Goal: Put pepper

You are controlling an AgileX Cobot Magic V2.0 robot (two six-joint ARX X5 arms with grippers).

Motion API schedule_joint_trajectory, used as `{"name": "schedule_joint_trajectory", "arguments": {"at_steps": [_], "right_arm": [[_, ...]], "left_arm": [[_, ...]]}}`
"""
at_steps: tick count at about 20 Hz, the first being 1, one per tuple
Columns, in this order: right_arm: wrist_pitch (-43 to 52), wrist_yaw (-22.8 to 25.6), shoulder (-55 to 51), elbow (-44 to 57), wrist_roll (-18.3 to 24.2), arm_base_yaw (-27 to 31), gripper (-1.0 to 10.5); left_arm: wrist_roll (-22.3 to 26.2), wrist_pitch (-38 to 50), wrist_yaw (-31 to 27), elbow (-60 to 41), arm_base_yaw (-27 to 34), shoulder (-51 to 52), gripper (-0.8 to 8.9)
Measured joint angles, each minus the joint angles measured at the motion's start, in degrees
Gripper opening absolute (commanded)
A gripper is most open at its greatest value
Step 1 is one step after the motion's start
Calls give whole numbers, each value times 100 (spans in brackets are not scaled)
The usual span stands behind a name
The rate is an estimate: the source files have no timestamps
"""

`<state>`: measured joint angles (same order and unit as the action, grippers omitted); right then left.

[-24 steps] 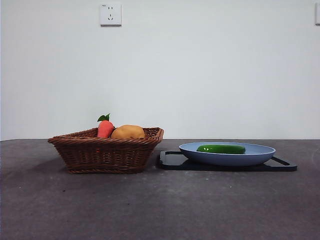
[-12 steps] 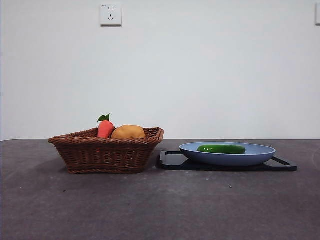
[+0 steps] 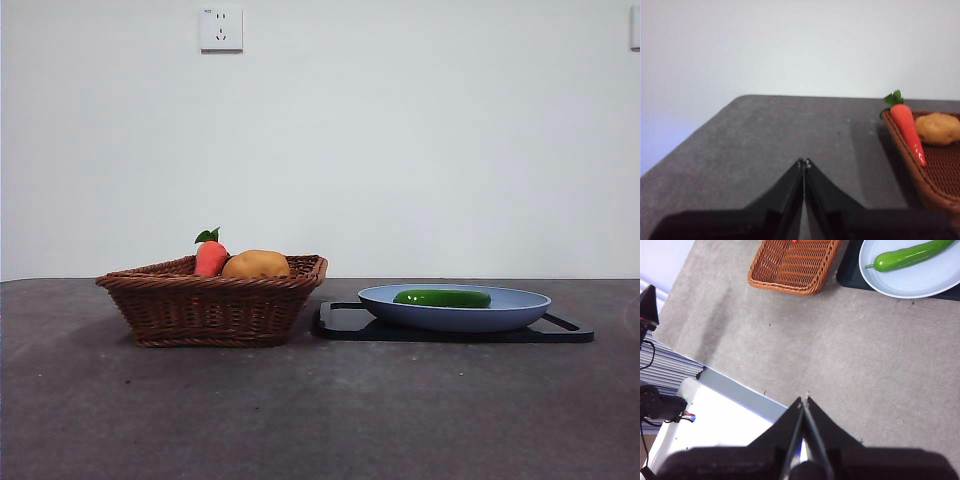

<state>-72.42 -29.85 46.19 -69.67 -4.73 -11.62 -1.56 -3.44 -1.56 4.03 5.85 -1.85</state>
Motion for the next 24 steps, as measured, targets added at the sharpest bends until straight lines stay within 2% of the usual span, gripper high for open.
{"name": "schedule_joint_trajectory", "arguments": {"at_steps": [3,10,24], "right_arm": [[0,0,0,0,0,0,10],[0,0,2,0,0,0,10],[2,0,2,0,0,0,10]], "left_arm": [[-4,-229,17,-66,0,42,8],[-372,-767,155,-291,2,157,8],[-448,-758,160,-291,2,160,8]]}}
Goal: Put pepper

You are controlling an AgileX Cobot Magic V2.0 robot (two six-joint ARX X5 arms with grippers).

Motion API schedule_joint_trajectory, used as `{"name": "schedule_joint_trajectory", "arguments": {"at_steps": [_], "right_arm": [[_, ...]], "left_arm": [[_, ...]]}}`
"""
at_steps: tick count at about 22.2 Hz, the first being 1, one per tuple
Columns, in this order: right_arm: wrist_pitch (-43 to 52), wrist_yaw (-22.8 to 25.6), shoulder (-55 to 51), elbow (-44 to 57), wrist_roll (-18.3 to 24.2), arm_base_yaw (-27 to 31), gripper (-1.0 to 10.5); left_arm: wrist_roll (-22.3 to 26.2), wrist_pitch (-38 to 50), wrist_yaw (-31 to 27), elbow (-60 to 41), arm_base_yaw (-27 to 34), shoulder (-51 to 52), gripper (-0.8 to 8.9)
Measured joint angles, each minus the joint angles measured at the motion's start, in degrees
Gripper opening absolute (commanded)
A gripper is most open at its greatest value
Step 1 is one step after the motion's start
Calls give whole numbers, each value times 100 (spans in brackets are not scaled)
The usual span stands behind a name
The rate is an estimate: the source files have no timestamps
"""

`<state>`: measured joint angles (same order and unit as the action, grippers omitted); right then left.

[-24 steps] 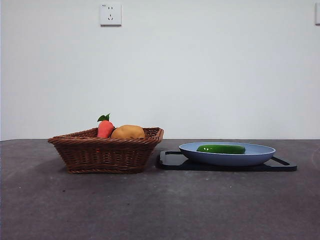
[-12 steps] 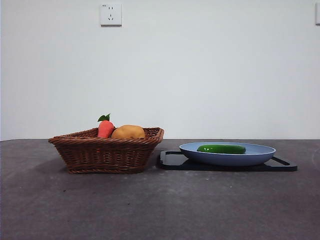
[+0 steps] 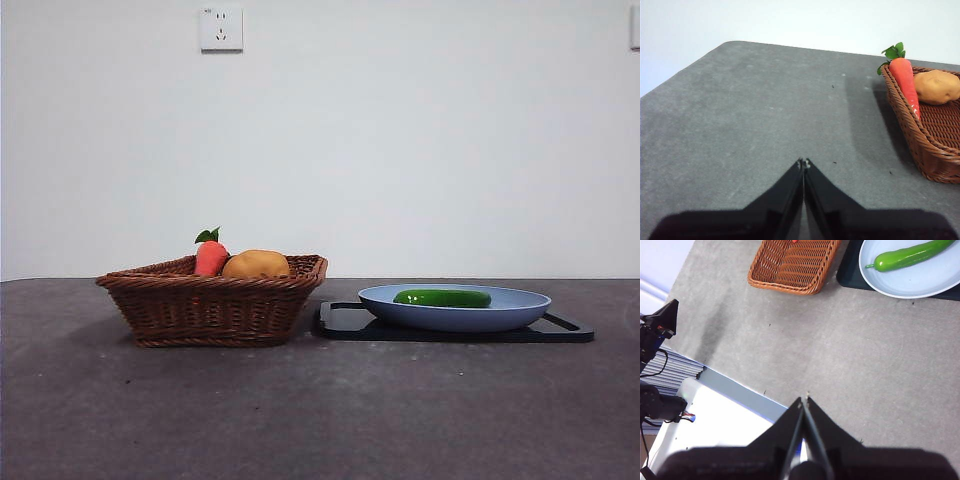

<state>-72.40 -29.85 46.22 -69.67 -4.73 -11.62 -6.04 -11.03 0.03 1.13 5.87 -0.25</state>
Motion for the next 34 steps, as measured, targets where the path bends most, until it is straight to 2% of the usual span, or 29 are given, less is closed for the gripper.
{"name": "schedule_joint_trajectory", "arguments": {"at_steps": [3,6,8,10,13,16,20,26,34], "right_arm": [[0,0,0,0,57,0,10],[177,98,-2,0,518,15,10],[798,402,-116,15,815,149,10],[1742,444,-481,289,903,337,10],[3128,466,-1298,1261,907,625,10],[4581,890,-2107,2645,907,772,10],[5670,1213,-2813,3930,848,789,10],[6389,1792,-3611,5261,651,789,10],[6389,1808,-4232,6258,461,789,10]], "left_arm": [[-2,0,0,0,0,0,8],[-2,-2,0,0,0,0,8],[-2,-2,0,0,0,0,8],[-2,-2,0,0,0,0,8],[-2,0,0,0,0,0,8],[-2,0,0,0,0,0,8],[-2,-2,0,0,0,0,8],[-2,0,0,0,0,0,8],[-2,0,0,0,0,0,8]]}}
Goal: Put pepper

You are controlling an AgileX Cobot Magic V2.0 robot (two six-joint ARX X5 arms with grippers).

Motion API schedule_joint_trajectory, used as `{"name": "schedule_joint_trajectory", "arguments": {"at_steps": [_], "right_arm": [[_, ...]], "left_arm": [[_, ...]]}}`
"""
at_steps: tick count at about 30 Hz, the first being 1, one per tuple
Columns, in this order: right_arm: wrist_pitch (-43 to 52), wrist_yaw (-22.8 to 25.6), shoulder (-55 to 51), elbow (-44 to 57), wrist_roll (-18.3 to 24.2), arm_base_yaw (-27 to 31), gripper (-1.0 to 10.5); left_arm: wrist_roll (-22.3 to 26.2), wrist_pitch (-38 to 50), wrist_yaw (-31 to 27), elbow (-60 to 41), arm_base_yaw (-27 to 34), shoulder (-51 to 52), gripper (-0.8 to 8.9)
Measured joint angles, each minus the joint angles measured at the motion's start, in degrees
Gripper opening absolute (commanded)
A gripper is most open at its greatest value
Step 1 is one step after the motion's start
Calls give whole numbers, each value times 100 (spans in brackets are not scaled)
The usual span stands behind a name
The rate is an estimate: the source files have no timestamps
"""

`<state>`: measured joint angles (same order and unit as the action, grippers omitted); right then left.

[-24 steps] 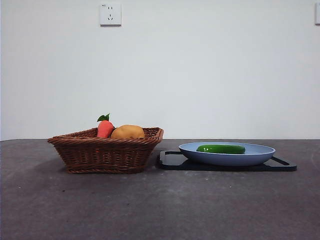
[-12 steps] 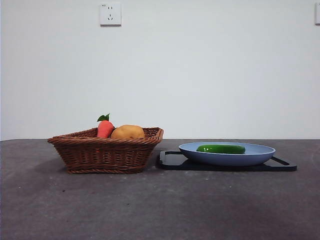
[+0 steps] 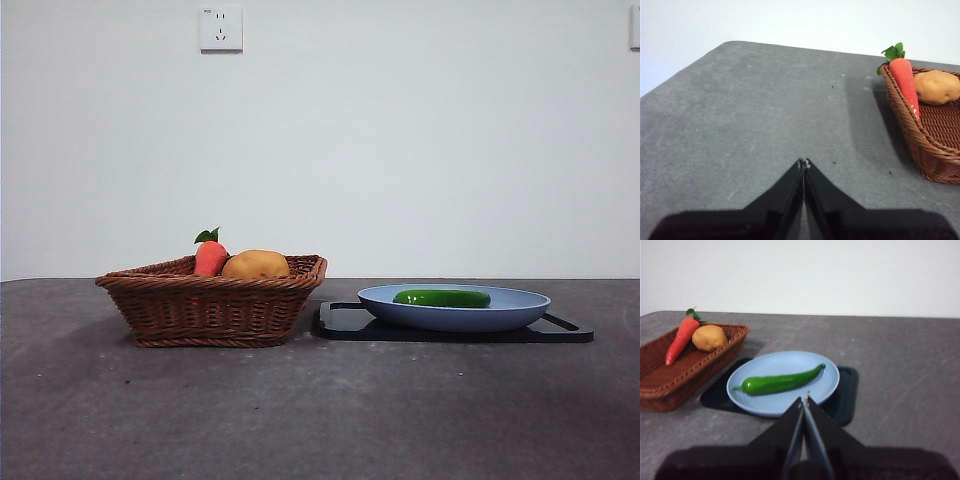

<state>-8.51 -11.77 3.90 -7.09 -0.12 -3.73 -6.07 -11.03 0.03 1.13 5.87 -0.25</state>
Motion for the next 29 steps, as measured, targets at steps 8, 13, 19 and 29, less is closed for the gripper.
{"name": "schedule_joint_trajectory", "arguments": {"at_steps": [8,13,19,29], "right_arm": [[-181,0,-319,341,-162,0,10],[-402,0,-363,352,-186,0,10],[-822,0,-363,352,-186,0,10],[-905,0,-363,352,-186,0,10]], "left_arm": [[0,0,0,0,0,0,8],[0,0,0,0,0,0,8],[0,0,0,0,0,0,8],[0,0,0,0,0,0,8]]}}
